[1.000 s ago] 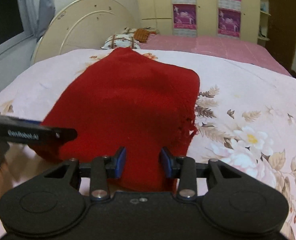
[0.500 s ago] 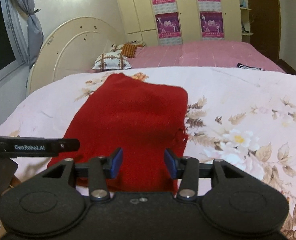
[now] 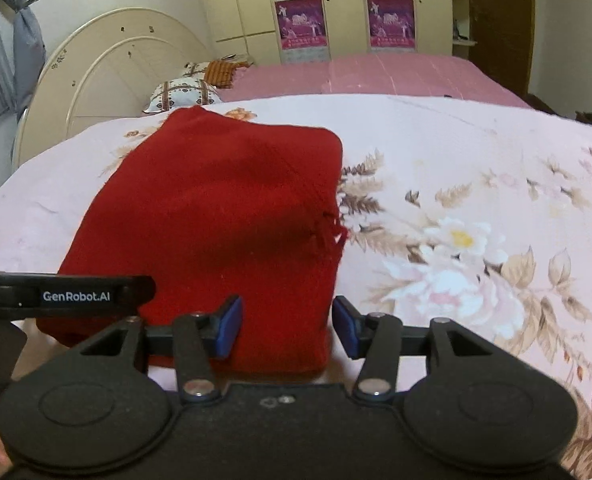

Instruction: Fold small clothes

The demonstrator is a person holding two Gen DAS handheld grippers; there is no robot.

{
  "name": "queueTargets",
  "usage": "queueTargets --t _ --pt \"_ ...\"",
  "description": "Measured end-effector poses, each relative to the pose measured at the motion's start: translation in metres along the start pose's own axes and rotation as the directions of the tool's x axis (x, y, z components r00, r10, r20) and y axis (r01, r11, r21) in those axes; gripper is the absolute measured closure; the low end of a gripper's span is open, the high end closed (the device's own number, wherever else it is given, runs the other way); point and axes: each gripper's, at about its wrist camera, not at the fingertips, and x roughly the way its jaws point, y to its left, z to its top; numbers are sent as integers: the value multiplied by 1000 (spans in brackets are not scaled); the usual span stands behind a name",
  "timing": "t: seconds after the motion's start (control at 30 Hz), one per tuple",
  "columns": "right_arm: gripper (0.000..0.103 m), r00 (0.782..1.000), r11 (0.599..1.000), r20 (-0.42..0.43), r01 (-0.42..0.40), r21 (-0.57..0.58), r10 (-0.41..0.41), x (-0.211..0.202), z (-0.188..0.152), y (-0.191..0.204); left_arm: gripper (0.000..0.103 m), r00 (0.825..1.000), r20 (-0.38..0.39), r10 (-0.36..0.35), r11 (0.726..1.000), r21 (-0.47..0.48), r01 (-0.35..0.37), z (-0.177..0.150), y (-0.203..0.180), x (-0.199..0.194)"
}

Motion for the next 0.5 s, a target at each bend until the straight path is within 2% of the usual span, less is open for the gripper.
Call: queueTargets --t 0.1,0.2,0.37,0.5 --pt "45 1000 999 5 31 -15 -31 -1 -2 2 0 999 10 35 998 55 -35 2 -8 -6" --pt "45 999 999 -23 47 -23 -47 4 -4 3 0 998 34 59 996 66 -61 5 -8 -11" --pt "43 998 998 -7 58 -14 -58 -7 -4 6 0 997 19 79 993 84 -80 8 -9 -10" --pt "43 997 997 -8 71 -26 -71 -15 -6 8 0 992 24 121 983 134 -123 7 -20 -7"
